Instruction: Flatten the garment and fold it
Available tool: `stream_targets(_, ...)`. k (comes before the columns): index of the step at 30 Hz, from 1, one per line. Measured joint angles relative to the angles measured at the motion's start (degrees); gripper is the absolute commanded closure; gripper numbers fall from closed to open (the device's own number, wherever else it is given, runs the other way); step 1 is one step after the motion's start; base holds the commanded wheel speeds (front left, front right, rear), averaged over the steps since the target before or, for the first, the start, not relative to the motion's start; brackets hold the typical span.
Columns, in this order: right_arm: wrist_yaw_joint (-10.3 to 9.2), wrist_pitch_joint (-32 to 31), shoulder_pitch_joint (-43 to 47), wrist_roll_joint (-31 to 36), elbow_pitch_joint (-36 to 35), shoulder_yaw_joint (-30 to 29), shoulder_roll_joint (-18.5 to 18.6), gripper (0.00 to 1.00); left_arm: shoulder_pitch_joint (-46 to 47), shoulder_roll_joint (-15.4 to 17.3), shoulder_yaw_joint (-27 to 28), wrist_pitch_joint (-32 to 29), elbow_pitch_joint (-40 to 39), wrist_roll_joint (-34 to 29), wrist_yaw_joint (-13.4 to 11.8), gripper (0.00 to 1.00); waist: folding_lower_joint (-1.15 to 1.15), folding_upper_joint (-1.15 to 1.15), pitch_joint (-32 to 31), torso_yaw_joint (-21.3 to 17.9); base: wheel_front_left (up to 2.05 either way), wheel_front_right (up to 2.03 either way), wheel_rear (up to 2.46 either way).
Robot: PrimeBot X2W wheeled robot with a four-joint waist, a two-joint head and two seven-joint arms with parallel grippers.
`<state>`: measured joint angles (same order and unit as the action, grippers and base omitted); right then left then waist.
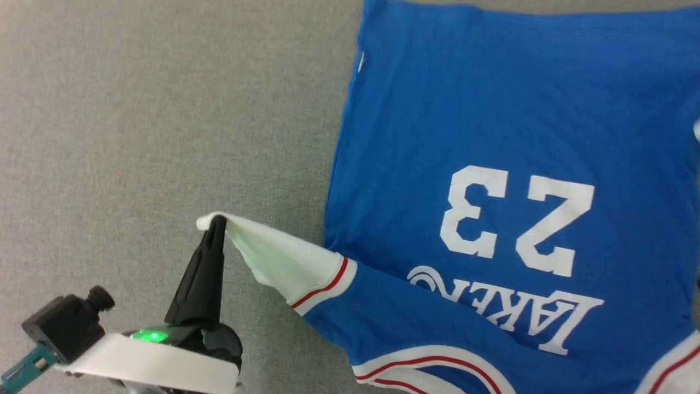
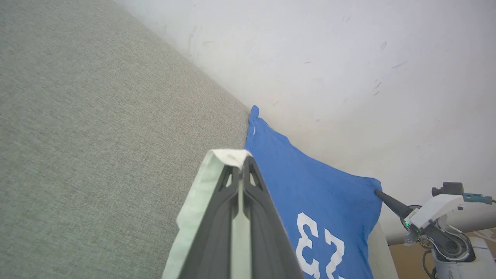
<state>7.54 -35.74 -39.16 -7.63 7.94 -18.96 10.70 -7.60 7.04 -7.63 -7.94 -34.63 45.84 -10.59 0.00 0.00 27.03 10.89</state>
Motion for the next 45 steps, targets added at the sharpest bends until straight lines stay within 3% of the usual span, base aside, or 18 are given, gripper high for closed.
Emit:
stream_targets(4,0.0,-0.01,13.49,-3.91,-10.0,-6.77,-0.02,1.0,-2.19,0.33,0.65,-0.03,-0.21,-0.07,-0.94,1.0,-0.01,0.0,-3.2,-1.4,0.0,0.0,0.0)
stream_targets(9,0.0,-1.59,33.92,-7.62,-18.64,-18.94,-6.54,1.0,-4.99,0.92,1.59,-0.05,-0.08,-0.49,-1.65,1.0,-0.01,0.0,-6.36,-4.2,0.0,0.0,0.0)
stream_targets(13,0.0,-1.33,47.69,-12.07,-16.62,-24.5,-7.57,1.0,-6.71,1.11,1.24,-0.22,0.11,-0.47,-1.66,1.0,-0.02,0.0,-8.04,-6.97,0.0,0.0,0.0)
stream_targets(17,0.0,4.2,55.54,-13.92,-8.91,-22.67,-7.78,1.0,-7.61,1.19,0.9,-0.43,0.12,-0.47,-2.09,1.0,-0.02,0.0,-9.41,-9.52,0.0,0.0,0.0)
stream_targets(19,0.0,7.79,55.37,-15.45,-5.63,-21.13,-7.92,1.0,-7.67,1.4,0.9,-0.7,0.21,-0.48,-2.1,1.0,-0.01,0.0,-10.04,-10.72,0.0,0.0,0.0)
stream_targets(20,-0.01,9.96,54.88,-15.38,-5.25,-19.97,-7.99,0.22,-7.69,1.49,0.9,-0.73,0.24,-0.48,-2.1,1.0,-0.01,0.0,-10.36,-11.25,0.0,0.0,0.0)
stream_targets(21,-0.01,11.8,54.04,-15.12,-5.47,-18.95,-7.99,0.0,-7.69,1.63,0.86,-0.97,0.29,-0.48,-2.1,1.0,0.0,0.0,-10.73,-11.73,0.0,0.0,0.0)
stream_targets(26,-0.01,13.38,47.67,-10.69,-17.73,-13.03,-7.91,0.0,-7.78,2.15,0.65,-1.71,-0.07,-0.56,-2.22,1.0,-0.01,0.0,-12.4,-13.42,0.0,0.0,0.0)
stream_targets(29,-0.01,9.45,41.05,-8.83,-26.26,-8.91,-6.15,0.0,-7.62,2.2,0.12,-2.14,-0.45,-0.57,-2.25,1.0,0.0,0.0,-12.41,-13.76,0.0,0.0,0.0)
stream_targets(31,-0.01,6.61,36.58,-8.53,-28.04,-5.42,-3.63,0.0,-7.33,2.2,-0.22,-2.18,-0.59,-0.58,-2.24,1.0,0.0,0.0,-12.02,-13.66,0.0,0.0,0.0)
stream_targets(36,0.01,1.33,28.1,-7.58,-23.73,3.39,2.81,0.0,-5.14,2.2,-1.2,-2.58,-0.71,-1.01,-2.1,1.0,0.01,0.0,-10.02,-12.64,0.0,0.0,0.0)
stream_targets(45,0.0,-4.87,18.64,-5.34,-8.18,13.81,7.5,0.0,-2.03,2.14,-2.75,-2.65,-0.33,-1.18,-1.48,1.0,0.02,0.0,-4.6,-8.84,0.0,0.0,0.0)
